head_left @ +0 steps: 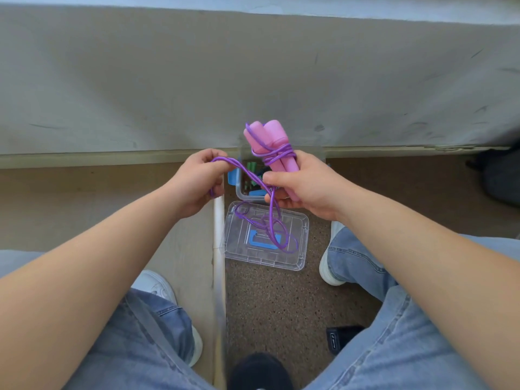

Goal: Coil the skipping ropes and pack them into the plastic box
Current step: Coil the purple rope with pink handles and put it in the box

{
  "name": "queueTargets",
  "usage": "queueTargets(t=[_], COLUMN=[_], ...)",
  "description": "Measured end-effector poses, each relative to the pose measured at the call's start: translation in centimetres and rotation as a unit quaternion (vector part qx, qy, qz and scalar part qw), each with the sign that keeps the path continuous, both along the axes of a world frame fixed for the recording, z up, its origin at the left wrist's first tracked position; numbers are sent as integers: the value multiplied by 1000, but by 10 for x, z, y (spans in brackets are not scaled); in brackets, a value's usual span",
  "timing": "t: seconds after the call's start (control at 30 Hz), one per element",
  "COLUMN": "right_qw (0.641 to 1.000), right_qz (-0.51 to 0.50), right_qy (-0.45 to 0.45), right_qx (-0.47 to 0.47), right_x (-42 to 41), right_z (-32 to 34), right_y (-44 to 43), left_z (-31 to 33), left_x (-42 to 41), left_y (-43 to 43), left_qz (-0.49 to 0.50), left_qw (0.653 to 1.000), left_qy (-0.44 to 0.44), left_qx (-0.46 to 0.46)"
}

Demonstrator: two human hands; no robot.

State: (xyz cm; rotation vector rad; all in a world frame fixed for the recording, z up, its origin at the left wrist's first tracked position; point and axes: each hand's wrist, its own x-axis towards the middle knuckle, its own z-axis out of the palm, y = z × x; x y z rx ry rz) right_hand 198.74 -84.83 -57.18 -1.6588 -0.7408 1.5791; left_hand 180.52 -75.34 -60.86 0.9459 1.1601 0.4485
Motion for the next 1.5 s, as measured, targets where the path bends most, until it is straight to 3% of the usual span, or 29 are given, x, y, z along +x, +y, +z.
queueTargets(t=[0.1, 0.17, 0.2, 0.27, 0.3, 0.33, 0.37, 0.4, 0.47, 0.53, 0.63, 0.67, 0.73, 0.8, 0.87, 1.0, 1.07, 1.13, 1.23, 1.3, 1.4, 1.43, 1.5], right_qw=[997, 996, 996, 997, 998, 998, 997, 994, 980, 973, 984, 987, 989, 990, 991, 992, 995, 984, 975, 974, 968, 967, 969], right_qz=[5, -7, -10, -15, -19, -24, -25, -23, -11, -13, -82, -110, -134, -119, -97, -86, -51, -10, -28, -23, -34, -43, -45], right_qy=[-73, -83, -80, -70, -65, -66, -78, -108, -200, -228, -152, -112, -11, 43, 42, 39, -29, -144, -175, -158, -139, -131, -120], right_qx=[-21, -30, -28, -13, -5, 1, 4, 8, 18, 29, 46, 48, 53, 68, 79, 81, 86, 106, 135, 161, 208, 214, 213], right_x=[0, -1, -1, -1, -1, -1, -2, -3, -4, -2, -3, -2, -1, -3, -5, -6, -4, -1, 4, 5, 6, 8, 10], right_z=[-8, -12, -13, -14, -15, -15, -14, -14, -16, -20, -14, -11, -8, -5, -5, -4, -6, -9, -9, -3, 6, 8, 9], right_y=[-2, -3, -4, -2, -2, -1, -1, -2, -1, -1, 0, 1, 2, 0, -2, -3, -4, -3, -1, 1, 6, 7, 8], left_z=[3, -1, -5, -9, -10, -12, -11, -8, 2, 6, 12, 14, 12, 8, 6, 13, 7, -1, -13, -26, -49, -52, -51], left_x=[0, -1, -3, -8, -10, -11, -12, -13, -9, -3, 7, 8, 7, 7, 7, 9, 8, 8, 7, -1, -20, -24, -25], left_y=[1, 1, 0, -4, -5, -5, -5, -4, -7, -15, -15, -14, -13, -16, -22, -29, -31, -27, -18, -8, 4, 5, 6], left_qz=[-45, -128, -172, -254, -283, -311, -353, -399, -444, -383, -186, -142, -137, -202, -255, -284, -314, -360, -394, -403, -465, -469, -438], left_qw=[999, 975, 934, 773, 705, 677, 689, 736, 856, 923, 968, 972, 984, 978, 964, 951, 945, 928, 835, 787, 666, 645, 668], left_qy=[-9, 122, 226, 435, 483, 493, 473, 414, 204, 17, -130, -135, -84, -48, -73, -121, -89, 40, 268, 373, 539, 567, 568], left_qx=[20, 135, 217, 385, 435, 449, 421, 357, 170, 44, -111, -128, -78, -1, 35, -26, -20, 88, 276, 281, 222, 208, 201])
